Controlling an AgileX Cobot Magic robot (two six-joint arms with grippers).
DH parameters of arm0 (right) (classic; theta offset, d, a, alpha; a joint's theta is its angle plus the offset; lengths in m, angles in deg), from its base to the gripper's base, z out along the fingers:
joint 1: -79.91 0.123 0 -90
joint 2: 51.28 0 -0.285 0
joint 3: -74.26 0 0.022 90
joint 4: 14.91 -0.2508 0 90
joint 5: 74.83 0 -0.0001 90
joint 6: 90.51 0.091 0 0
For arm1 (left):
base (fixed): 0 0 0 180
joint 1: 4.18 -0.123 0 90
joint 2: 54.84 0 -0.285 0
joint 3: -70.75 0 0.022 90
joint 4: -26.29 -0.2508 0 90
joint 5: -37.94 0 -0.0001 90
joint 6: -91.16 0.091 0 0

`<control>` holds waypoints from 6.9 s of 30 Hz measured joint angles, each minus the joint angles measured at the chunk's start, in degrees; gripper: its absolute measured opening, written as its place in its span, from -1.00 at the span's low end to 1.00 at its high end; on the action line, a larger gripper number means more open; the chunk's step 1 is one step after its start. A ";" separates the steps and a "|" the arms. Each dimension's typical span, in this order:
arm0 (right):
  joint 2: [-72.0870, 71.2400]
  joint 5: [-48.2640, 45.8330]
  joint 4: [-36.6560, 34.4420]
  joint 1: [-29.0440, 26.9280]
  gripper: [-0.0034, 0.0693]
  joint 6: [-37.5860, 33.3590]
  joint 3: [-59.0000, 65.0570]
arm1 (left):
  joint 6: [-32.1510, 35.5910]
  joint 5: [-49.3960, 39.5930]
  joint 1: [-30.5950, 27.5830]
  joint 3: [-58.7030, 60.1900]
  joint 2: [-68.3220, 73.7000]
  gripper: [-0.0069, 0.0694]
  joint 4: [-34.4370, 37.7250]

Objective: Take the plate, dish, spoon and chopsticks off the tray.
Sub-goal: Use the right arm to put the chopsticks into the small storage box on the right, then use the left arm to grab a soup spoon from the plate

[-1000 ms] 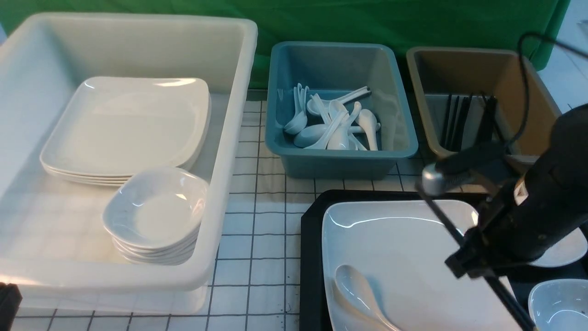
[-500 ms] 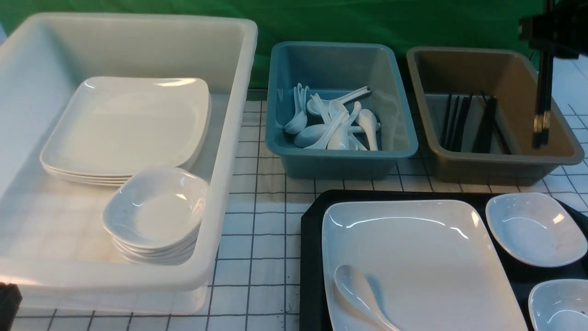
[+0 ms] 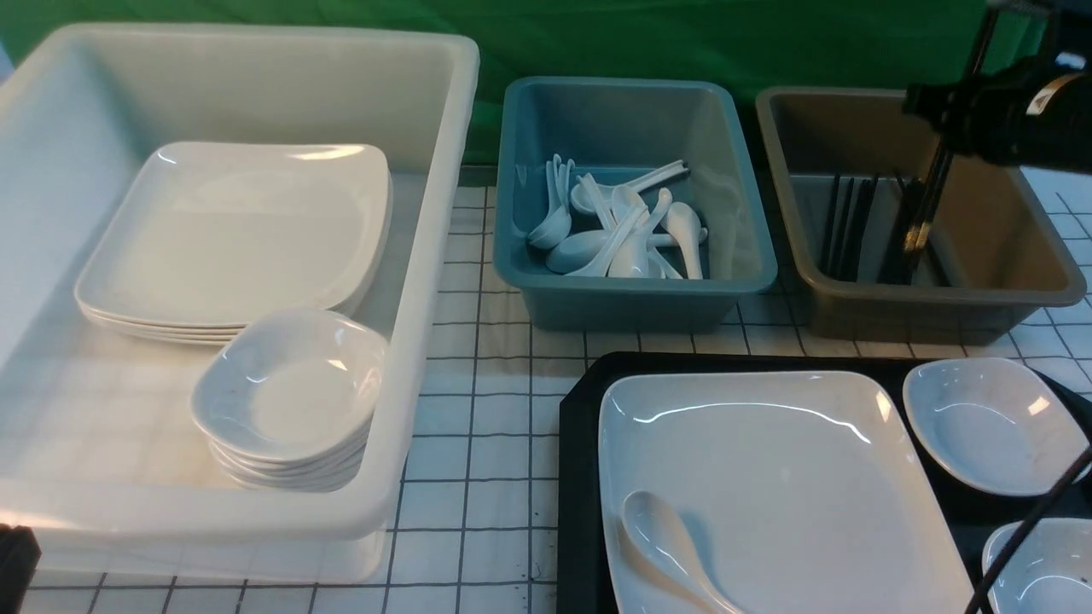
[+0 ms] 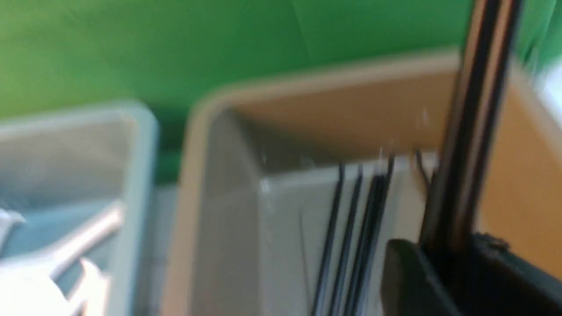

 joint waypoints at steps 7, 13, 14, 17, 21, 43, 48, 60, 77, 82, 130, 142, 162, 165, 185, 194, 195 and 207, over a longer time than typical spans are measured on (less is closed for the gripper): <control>0.32 -9.37 -0.04 0.06 -0.21 2.17 0.00 | 0.00 0.00 0.00 0.00 0.00 -0.81 0.00; -8.96 -20.89 -0.11 0.63 -0.73 -0.94 0.00 | 0.05 0.00 0.00 0.00 0.00 -0.81 0.00; -11.58 -24.73 -0.11 1.03 -0.81 -2.92 0.00 | 0.05 0.00 0.00 0.00 0.00 -0.81 0.00; -21.39 -35.88 0.06 3.17 -0.82 -6.48 1.80 | 0.05 0.00 0.00 0.00 0.00 -0.81 0.00; -31.12 -39.78 0.06 7.04 -0.82 -7.13 8.57 | 0.05 0.00 0.00 0.00 0.00 -0.81 0.00; -80.06 -40.91 -0.13 26.73 -0.81 -7.94 48.41 | 0.07 0.00 0.00 0.00 0.00 -0.81 -1.12; -85.99 -40.98 -0.13 26.73 -0.81 -7.94 51.35 | -0.58 1.29 0.00 0.00 0.00 -0.81 -3.02; -86.95 -41.91 0.04 26.73 -0.79 -7.72 53.14 | -28.96 11.47 0.00 0.00 0.00 -0.81 41.50; -86.95 -41.21 0.04 26.82 -0.75 -7.10 53.14 | -18.69 0.35 0.00 -10.23 -0.10 -0.81 46.74; -86.95 -38.40 0.04 26.82 -0.73 -7.10 53.14 | -7.14 -13.84 0.00 -25.91 9.02 -0.81 44.28; -86.95 -32.97 0.22 26.82 -0.52 -8.63 53.69 | 13.17 -37.56 60.63 -83.66 106.45 -0.03 6.76; -86.95 -32.97 0.22 26.82 -0.48 -8.63 53.69 | 29.93 -36.26 60.69 -83.66 114.02 0.51 4.86; -86.95 -32.97 0.22 26.82 -0.43 -8.63 53.69 | 34.79 -28.90 60.69 -83.66 118.72 0.18 1.88; -86.95 -32.97 0.22 26.82 -0.42 -8.63 53.69 | 34.68 -28.93 60.69 -83.85 119.05 0.07 2.70; -86.95 -32.97 0.22 26.82 -0.40 -8.63 53.69 | 32.88 -35.06 60.69 -84.04 117.95 -0.70 10.70; -86.95 -32.97 0.22 26.82 -0.37 -8.63 53.69 | 32.88 -39.91 60.69 -84.04 117.83 -0.72 13.84; -86.95 -32.97 0.22 26.82 -0.37 -8.63 53.69 | 32.88 -40.01 60.69 -84.04 117.83 -0.72 13.91; -86.95 -32.97 0.22 26.82 -0.34 -8.63 53.69 | 32.88 -41.64 60.69 -84.04 117.83 -0.72 15.03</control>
